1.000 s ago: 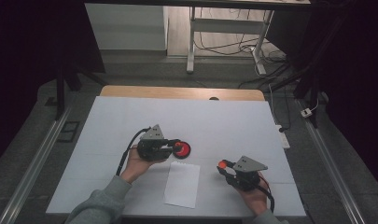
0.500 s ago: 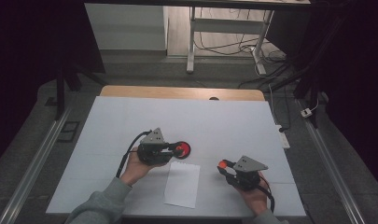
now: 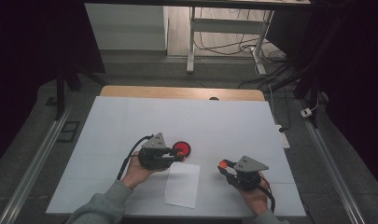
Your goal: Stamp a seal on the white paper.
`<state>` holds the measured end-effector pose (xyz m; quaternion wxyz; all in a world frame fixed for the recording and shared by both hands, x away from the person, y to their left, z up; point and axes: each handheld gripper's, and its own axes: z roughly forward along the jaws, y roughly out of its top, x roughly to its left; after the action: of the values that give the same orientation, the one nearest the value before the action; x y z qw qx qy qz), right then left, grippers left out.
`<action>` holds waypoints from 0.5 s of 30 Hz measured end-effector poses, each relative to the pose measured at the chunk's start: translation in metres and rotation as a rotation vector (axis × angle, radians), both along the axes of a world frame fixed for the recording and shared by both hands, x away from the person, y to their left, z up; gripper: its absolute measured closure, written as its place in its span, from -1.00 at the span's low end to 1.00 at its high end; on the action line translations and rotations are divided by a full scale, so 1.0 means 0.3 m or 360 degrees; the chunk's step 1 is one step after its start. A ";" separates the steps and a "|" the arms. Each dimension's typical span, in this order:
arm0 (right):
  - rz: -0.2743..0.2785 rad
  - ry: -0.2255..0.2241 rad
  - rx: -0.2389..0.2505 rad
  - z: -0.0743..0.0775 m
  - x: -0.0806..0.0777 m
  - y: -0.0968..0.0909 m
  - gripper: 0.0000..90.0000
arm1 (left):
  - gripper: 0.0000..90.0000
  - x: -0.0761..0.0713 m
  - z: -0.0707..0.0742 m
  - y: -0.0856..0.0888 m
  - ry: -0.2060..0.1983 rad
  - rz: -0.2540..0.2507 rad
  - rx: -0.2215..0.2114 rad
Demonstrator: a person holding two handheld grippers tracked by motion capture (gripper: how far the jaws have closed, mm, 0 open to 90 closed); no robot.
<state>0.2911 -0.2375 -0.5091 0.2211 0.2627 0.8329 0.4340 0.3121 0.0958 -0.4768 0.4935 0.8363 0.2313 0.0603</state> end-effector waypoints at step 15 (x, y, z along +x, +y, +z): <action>-0.0001 0.0000 -0.0003 -0.003 0.001 -0.001 0.42 | 0.61 -0.027 -0.024 0.005 0.0041 -0.0005 0.0018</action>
<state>0.2915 -0.2377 -0.5099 0.2215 0.2628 0.8332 0.4331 0.3038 0.0974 -0.4840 0.4859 0.8401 0.2359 0.0500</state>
